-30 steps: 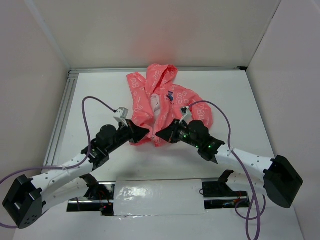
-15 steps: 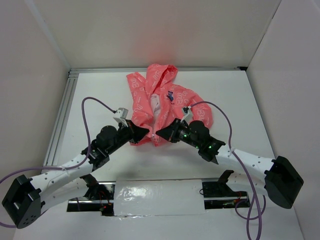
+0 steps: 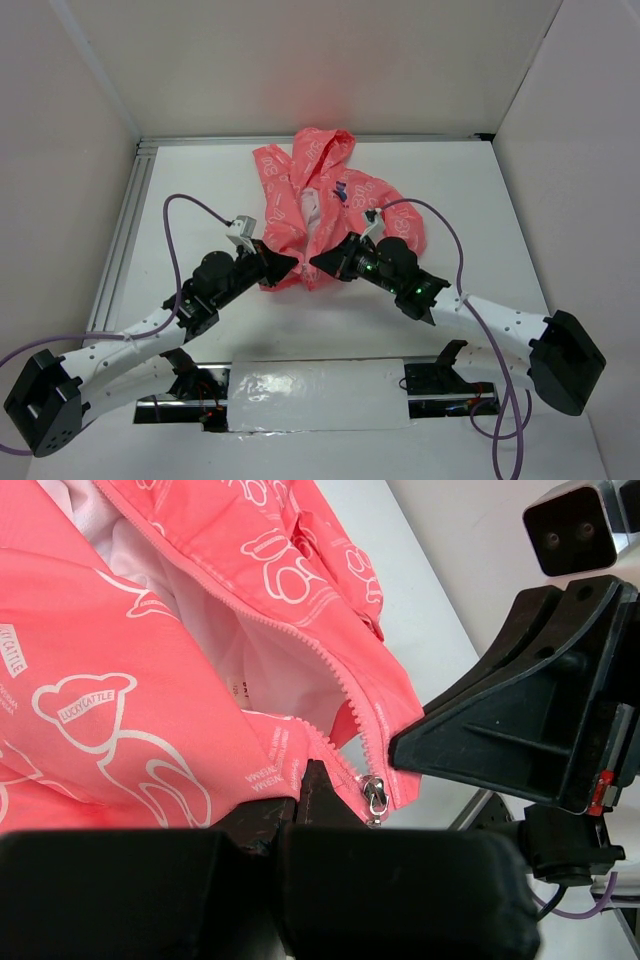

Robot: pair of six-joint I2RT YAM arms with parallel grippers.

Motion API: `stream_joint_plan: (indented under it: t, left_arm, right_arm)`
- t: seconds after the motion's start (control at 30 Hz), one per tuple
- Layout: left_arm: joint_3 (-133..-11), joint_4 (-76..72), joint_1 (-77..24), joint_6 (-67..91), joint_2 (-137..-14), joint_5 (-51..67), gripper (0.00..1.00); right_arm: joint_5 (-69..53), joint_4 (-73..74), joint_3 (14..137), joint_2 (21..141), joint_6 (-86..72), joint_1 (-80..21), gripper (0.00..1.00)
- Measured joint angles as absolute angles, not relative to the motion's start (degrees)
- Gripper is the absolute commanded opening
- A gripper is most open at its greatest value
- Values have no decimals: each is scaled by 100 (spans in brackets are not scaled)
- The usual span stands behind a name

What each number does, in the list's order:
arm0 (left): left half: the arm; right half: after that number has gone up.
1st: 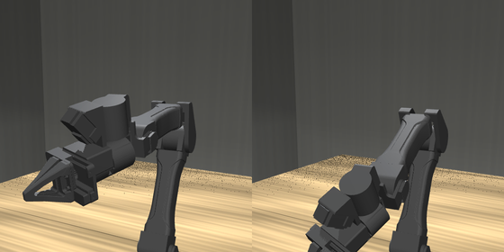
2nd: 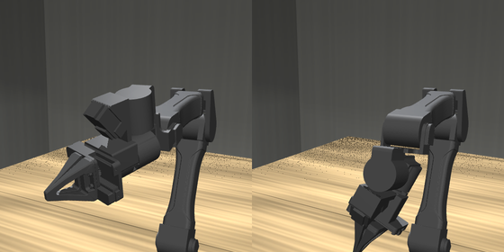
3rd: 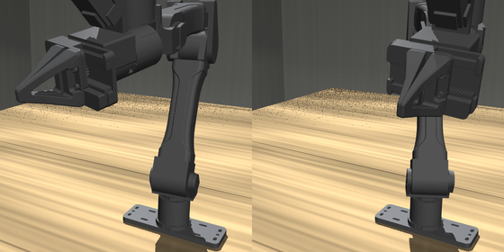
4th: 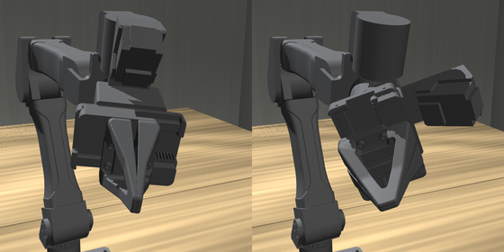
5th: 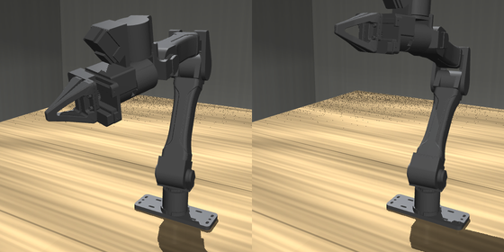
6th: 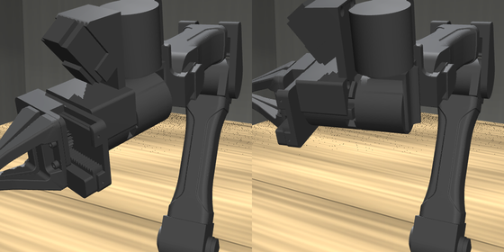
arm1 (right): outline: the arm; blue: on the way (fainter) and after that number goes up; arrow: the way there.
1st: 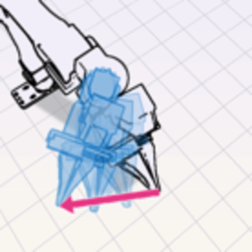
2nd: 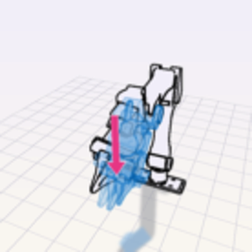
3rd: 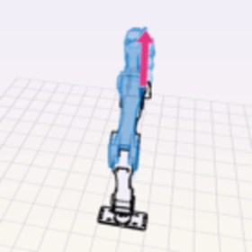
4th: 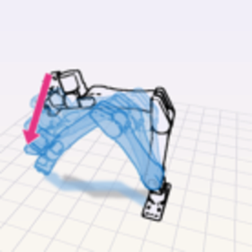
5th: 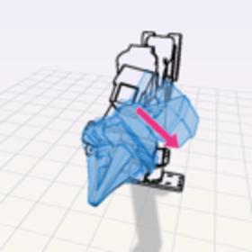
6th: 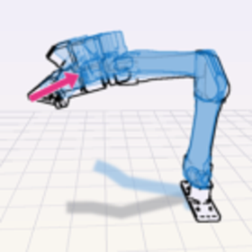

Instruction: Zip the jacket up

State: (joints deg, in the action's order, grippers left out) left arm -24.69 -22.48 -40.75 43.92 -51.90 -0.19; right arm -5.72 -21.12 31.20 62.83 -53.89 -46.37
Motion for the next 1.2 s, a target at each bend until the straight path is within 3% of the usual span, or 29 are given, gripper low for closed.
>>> stream_joint_plan:
  t: [1.2]
  left_arm:
    - [-2576,-1892,-4071,4187,-4993,384,0]
  right_arm:
    - [-408,-1264,3538,6681,-5295,-4663,0]
